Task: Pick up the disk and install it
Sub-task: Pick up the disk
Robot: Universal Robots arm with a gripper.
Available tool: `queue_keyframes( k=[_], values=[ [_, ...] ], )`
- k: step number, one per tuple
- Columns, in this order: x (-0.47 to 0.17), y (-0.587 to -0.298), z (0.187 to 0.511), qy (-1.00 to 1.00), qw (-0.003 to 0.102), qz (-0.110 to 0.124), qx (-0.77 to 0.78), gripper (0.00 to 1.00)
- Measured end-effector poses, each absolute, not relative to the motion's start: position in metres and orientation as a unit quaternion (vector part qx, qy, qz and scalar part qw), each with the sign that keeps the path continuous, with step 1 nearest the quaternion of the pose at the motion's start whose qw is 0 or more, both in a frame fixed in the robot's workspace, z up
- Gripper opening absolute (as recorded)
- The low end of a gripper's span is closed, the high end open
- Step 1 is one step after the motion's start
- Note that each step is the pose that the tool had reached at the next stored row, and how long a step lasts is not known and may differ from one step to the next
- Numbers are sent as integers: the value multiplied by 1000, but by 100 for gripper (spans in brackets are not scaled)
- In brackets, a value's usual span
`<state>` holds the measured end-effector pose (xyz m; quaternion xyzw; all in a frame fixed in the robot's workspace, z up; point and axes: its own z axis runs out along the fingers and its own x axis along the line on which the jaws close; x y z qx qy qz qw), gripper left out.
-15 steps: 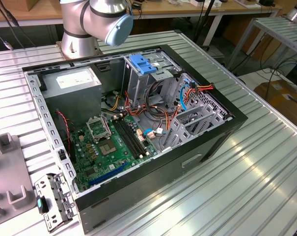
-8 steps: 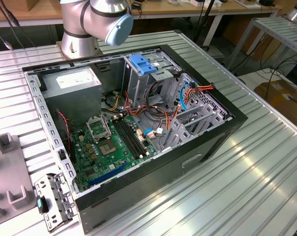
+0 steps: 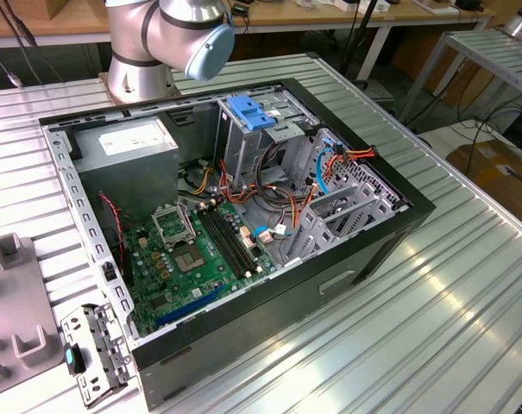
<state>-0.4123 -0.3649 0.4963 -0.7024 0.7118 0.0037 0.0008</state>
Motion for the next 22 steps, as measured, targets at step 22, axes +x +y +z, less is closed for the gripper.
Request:
queue_keyframes(
  k=[22],
  values=[
    [-403, -365, 496, 712, 1, 4, -702, 37]
  ],
)
